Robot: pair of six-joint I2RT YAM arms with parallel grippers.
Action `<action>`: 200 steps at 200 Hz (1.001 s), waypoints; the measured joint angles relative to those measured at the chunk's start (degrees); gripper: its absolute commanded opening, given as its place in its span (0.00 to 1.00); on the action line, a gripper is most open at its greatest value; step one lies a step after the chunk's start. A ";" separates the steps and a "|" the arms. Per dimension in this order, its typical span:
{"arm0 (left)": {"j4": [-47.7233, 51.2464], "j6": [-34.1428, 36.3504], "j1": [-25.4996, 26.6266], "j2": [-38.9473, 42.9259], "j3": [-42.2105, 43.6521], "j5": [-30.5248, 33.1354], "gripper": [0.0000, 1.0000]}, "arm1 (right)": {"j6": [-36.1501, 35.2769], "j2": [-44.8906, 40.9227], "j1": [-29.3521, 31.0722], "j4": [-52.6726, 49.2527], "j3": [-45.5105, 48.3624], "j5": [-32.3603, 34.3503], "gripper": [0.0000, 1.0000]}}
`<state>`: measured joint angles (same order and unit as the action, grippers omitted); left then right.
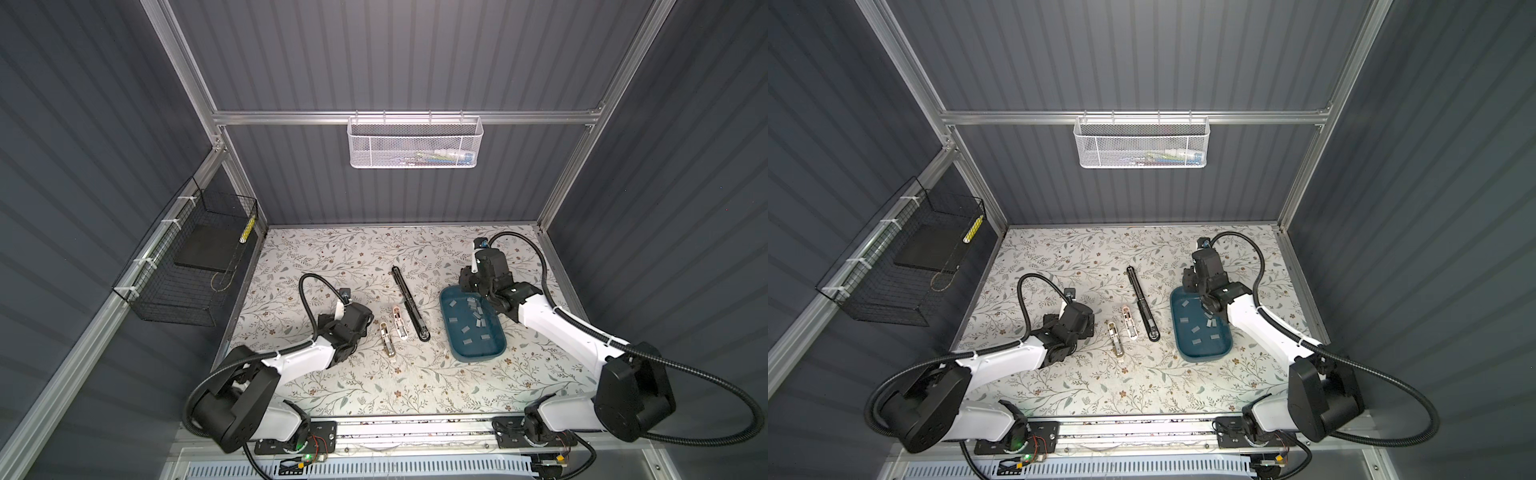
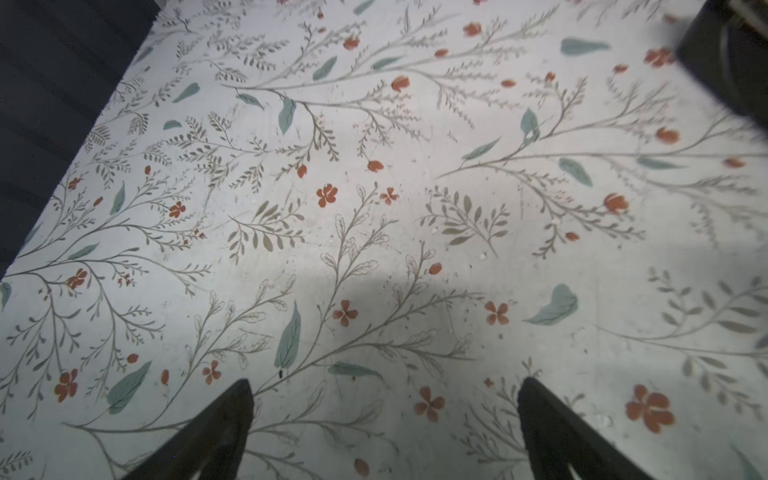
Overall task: Load the staples into the stapler
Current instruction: 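Lift the staple strip and carry it over the small pink stapler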
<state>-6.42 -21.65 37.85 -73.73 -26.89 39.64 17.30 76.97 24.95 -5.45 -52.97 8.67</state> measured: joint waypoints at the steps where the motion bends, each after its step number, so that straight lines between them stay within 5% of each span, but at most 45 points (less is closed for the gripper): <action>1: -0.20 0.07 0.00 0.31 0.20 0.02 1.00 | 0.00 -0.24 0.00 0.17 0.20 -0.20 0.08; 34: -4.92 1.42 0.00 9.44 6.64 -1.62 1.00 | -0.44 -2.34 0.52 3.21 1.42 -4.24 0.08; 85: -13.68 4.66 -0.04 24.22 17.14 -13.66 1.00 | 0.07 -0.09 6.56 6.78 2.82 -7.82 0.06; 119: -16.37 5.38 -0.04 24.68 18.08 -17.94 1.00 | 0.92 1.20 14.10 8.28 6.47 -8.55 0.06; 200: -18.56 6.38 -0.04 26.12 19.02 -20.31 1.00 | 5.84 9.75 20.96 12.96 6.25 -9.25 0.04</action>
<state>-24.97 -15.27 37.80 -47.62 -7.88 19.33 23.14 86.72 45.91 7.51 -46.72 -0.58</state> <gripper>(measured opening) 0.997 0.134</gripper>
